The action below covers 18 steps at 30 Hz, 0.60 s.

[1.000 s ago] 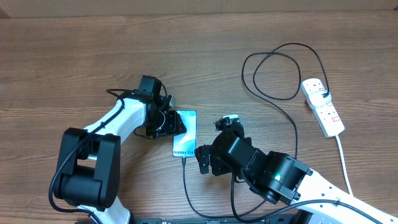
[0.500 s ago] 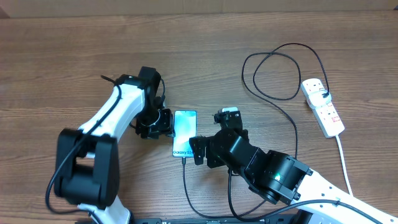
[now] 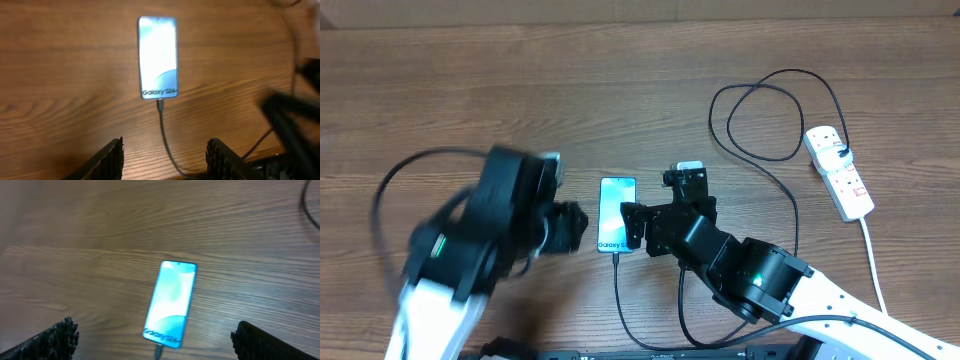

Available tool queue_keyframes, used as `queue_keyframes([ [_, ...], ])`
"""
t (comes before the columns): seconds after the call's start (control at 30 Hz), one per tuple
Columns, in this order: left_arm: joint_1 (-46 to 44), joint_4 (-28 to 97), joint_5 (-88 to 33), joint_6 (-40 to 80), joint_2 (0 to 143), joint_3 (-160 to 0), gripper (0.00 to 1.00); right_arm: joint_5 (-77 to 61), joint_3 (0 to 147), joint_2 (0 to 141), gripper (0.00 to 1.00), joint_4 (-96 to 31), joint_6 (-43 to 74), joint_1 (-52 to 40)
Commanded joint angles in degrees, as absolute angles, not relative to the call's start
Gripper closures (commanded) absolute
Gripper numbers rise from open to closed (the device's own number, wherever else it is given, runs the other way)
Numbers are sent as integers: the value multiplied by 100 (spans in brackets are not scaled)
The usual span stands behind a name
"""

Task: Plug charger to phone and switch on socket
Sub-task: 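Open the left gripper and retract the left arm from the phone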

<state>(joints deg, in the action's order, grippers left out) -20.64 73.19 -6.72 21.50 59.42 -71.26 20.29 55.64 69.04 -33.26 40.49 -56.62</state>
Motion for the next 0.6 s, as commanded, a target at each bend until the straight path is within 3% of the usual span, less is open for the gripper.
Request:
queue_keyframes([
  [0.0,-2401,7459,207,2792,5072,-7205,50,2311,5623,6938,0,-3430,4084,-5599],
  [0.3,-2628,7787,576,3242,3135,-6845,50,2344,5623,6954,0,-3999,5100,-4689],
  [0.43,-2628,7758,624,3352,2724,-6534,43,2233,5623,6956,0,-4029,5103,-4344],
  [0.47,-2628,7752,650,3350,2687,-6449,0,2222,5623,6956,0,-4069,5105,-4276],
  [0.57,-2628,7730,657,3350,2694,-6233,0,2224,5623,6956,0,-4244,5103,-4097],
])
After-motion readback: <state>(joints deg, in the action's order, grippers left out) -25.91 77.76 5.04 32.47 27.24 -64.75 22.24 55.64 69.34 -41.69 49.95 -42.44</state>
